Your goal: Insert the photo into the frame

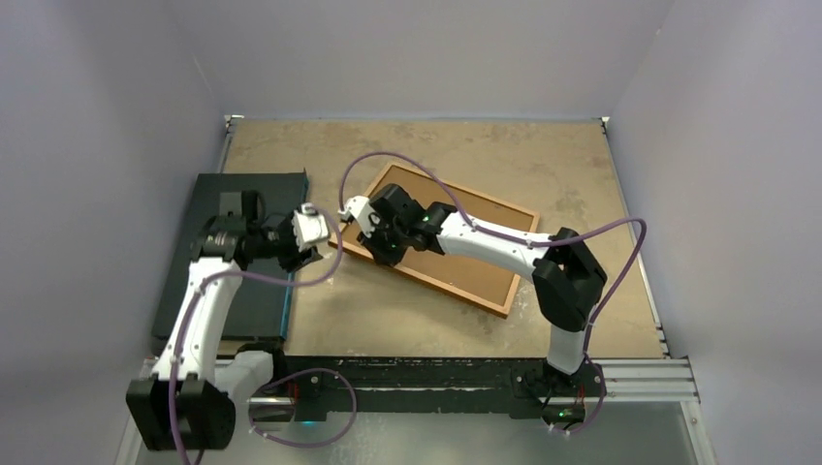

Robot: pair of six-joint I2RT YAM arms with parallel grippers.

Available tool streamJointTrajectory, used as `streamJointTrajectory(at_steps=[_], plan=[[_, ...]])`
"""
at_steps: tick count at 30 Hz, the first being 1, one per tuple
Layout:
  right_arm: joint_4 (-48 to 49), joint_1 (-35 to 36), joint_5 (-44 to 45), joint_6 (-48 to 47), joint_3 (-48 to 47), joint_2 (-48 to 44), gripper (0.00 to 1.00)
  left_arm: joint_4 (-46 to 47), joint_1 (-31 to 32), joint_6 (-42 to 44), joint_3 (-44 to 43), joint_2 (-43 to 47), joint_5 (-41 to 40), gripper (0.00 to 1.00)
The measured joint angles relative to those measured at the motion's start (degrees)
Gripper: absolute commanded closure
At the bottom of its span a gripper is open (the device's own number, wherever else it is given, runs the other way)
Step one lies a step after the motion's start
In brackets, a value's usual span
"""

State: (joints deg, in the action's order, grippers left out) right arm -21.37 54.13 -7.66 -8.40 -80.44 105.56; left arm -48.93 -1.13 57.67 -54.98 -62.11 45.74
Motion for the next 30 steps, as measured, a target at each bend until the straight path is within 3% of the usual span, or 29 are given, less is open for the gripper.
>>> streamJointTrajectory(at_steps=[5,11,15,26,30], plan=[[-0.02,-0.81,-5.11,2.01,-6.73,0.09,1.00,1.36,0.00,14.16,9.75,11.19,-1.29,0.49],[-0.83,-1.53,-9.62,3.67,-8.13,0.09,1.00,4.42,0.04,31.08,17.07,18.95,-1.20,0.47],[-1.97,-1.77,-11.15,4.59,-8.76,0.09,1.00,9.66,1.64,36.35,18.84,20.61,-1.27,0.47],[-3.26,-1.92,-13.44,6.51,-12.57,0.09,1.00,18.47,16.17,42.62,19.63,14.23,-9.70,0.49],[-3.37,-2.21,-14.45,6.95,-13.42,0.09,1.00,20.41,16.74,42.36,19.63,12.74,-11.98,0.61]])
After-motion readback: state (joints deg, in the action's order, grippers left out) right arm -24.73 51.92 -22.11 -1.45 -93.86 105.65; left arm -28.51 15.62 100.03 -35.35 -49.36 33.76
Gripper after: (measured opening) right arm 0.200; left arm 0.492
